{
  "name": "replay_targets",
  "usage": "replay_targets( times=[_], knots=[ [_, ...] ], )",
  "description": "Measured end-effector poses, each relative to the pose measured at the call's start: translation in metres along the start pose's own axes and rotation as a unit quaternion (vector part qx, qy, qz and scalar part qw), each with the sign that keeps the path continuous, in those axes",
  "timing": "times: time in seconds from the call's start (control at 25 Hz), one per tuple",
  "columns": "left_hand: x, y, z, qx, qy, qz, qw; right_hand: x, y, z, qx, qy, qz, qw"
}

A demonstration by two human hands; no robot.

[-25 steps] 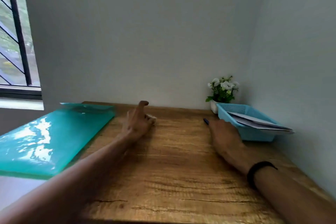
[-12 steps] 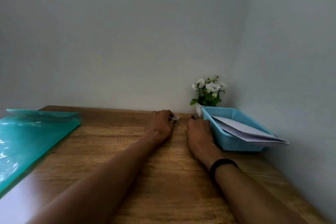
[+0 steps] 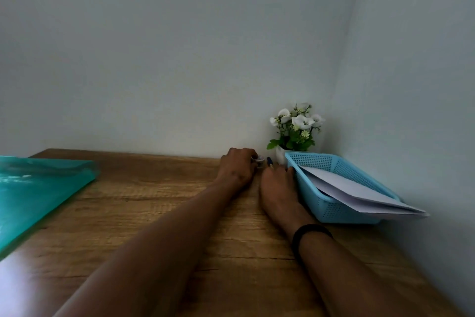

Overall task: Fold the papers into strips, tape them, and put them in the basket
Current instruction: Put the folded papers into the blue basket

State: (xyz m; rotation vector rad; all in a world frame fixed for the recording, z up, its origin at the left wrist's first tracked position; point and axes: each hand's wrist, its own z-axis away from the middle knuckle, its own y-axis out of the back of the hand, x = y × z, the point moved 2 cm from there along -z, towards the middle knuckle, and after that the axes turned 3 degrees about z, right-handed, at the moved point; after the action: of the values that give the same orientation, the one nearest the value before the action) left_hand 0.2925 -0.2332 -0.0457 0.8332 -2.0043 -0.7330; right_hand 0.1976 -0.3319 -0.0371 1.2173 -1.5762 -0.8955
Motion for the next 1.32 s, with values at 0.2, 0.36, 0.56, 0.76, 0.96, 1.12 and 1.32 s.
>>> replay_targets(
  times=[0.2, 0.36, 0.56, 0.76, 0.96, 1.12, 1.32],
  knots=[
    [-0.001, -0.005, -0.006, -0.011, 0.010, -0.022, 1.000, 0.001, 0.000, 0.003, -0.007, 0.006, 0.011, 1.000],
    [0.005, -0.001, 0.015, -0.020, 0.068, -0.035, 0.997, 0.002, 0.011, 0.009, -0.011, -0.011, 0.010, 1.000],
    [0.024, 0.028, 0.069, -0.045, 0.041, -0.090, 0.994, -0.003, 0.019, 0.021, 0.036, 0.013, -0.046, 0.998],
    [0.025, 0.094, 0.133, -0.123, -0.062, -0.061, 0.989, -0.028, 0.040, 0.045, 0.007, 0.108, -0.137, 0.985],
    [-0.072, 0.255, 0.210, -0.064, 0.003, -0.171, 0.983, -0.109, 0.068, 0.099, 0.018, 0.252, -0.286, 0.924],
    [-0.164, 0.350, 0.292, -0.135, 0.181, -0.287, 0.931, -0.196, 0.097, 0.141, 0.012, 0.383, -0.350, 0.855],
    [-0.178, 0.330, 0.323, -0.109, 0.216, -0.223, 0.944, -0.287, 0.134, 0.083, 0.107, 0.362, -0.311, 0.872]
  ],
)
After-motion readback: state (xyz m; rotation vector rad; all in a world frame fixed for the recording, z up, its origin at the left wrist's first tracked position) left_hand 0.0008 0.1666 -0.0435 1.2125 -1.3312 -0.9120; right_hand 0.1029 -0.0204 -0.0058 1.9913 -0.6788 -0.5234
